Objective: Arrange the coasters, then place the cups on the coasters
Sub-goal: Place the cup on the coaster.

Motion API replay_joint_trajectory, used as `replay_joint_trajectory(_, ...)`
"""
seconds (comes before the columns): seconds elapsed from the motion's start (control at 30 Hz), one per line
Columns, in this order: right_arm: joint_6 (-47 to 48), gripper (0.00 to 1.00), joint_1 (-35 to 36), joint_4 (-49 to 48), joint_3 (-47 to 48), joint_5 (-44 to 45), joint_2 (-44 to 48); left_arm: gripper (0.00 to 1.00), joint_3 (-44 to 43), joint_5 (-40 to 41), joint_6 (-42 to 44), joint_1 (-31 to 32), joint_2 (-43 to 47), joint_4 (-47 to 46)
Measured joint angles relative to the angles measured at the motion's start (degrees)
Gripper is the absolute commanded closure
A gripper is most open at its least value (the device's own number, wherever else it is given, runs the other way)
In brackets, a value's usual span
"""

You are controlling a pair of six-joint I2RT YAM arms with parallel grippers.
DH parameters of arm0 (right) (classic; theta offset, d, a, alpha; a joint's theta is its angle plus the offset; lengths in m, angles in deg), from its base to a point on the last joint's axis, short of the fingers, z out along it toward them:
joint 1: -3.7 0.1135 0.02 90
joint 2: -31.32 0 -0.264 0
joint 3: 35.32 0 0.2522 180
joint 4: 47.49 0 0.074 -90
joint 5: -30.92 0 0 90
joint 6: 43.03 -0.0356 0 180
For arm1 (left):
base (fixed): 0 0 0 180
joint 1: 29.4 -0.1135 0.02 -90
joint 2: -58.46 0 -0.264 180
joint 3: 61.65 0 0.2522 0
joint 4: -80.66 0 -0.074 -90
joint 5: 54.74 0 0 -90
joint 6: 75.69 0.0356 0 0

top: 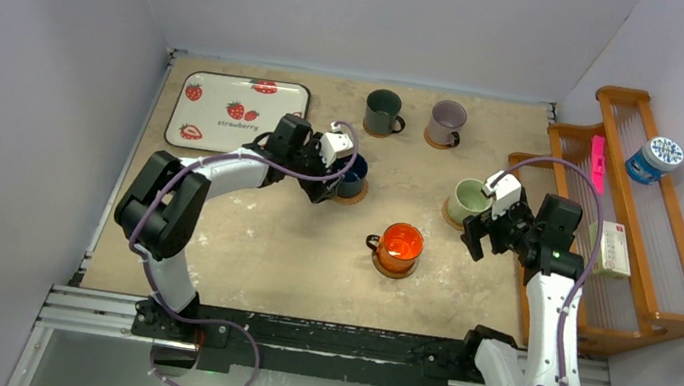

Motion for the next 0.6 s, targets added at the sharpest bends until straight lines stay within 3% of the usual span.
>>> replay_joint_trajectory(0.6,0.0,0.01,0.0,0.02,0.0,0.0,0.02,0.1,0.0,-2.32,0.7,0.0,2.25,2.08)
